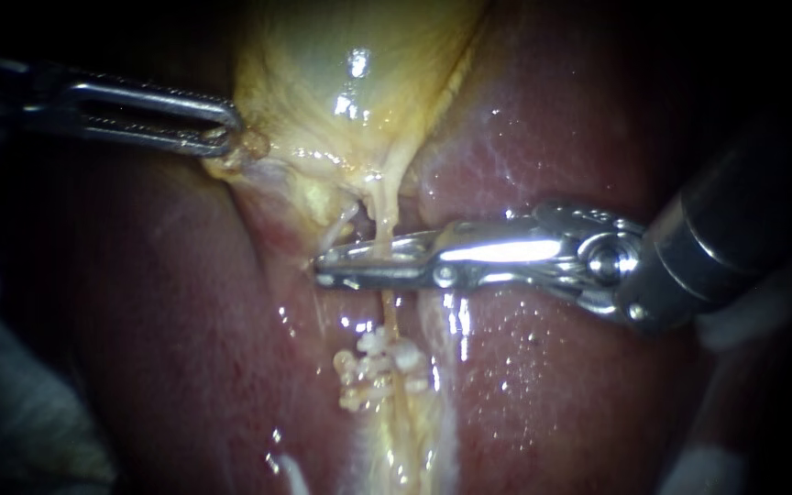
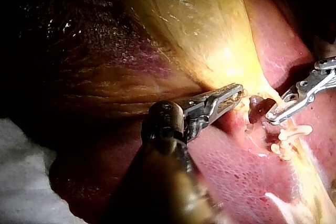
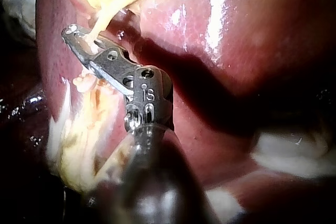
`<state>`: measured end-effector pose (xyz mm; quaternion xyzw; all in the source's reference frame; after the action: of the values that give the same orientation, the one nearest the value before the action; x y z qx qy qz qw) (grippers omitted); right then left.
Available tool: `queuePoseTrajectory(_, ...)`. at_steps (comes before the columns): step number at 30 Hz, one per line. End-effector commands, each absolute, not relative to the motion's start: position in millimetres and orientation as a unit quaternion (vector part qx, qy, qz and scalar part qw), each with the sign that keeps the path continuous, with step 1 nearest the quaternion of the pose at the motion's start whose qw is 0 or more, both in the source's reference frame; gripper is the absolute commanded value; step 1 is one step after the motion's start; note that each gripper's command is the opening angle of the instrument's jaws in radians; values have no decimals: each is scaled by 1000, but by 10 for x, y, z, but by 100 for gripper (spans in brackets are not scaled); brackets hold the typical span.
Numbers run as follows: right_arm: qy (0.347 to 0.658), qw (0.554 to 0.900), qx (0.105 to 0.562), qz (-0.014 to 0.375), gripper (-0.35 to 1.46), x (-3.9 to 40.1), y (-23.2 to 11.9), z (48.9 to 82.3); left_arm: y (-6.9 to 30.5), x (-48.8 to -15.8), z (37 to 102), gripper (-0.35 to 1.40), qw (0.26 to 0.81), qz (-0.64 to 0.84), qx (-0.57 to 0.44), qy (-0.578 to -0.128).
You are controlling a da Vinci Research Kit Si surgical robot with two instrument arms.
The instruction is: Going back third clip right tube
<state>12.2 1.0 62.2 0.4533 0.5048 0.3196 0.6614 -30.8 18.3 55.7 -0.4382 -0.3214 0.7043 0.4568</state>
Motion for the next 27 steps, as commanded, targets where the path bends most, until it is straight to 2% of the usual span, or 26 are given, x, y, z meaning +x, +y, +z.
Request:
queuePoseTrajectory(1,511,662,450,315,-35,122,10,622,183,-308,556,-35,457,704,-438,-322)
queuePoseTrajectory(3,534,679,415,285,1,125,10,623,183,-307,556,-35,457,704,-438,-322)
queuePoseTrajectory(5,540,683,404,281,29,130,10,627,183,-307,556,-35,457,704,-438,-322)
queuePoseTrajectory(7,540,684,401,282,39,135,10,632,183,-307,556,-35,457,704,-438,-322)
queuePoseTrajectory(12,543,688,383,293,45,135,6,651,183,-307,556,-35,457,704,-438,-322)
queuePoseTrajectory(17,540,700,346,313,47,127,13,666,183,-307,556,-35,457,704,-438,-322)
queuePoseTrajectory(24,515,722,317,337,48,108,24,678,183,-307,556,-35,457,704,-438,-321)
queuePoseTrajectory(27,517,726,310,331,49,101,26,680,182,-307,556,-35,457,704,-438,-321)
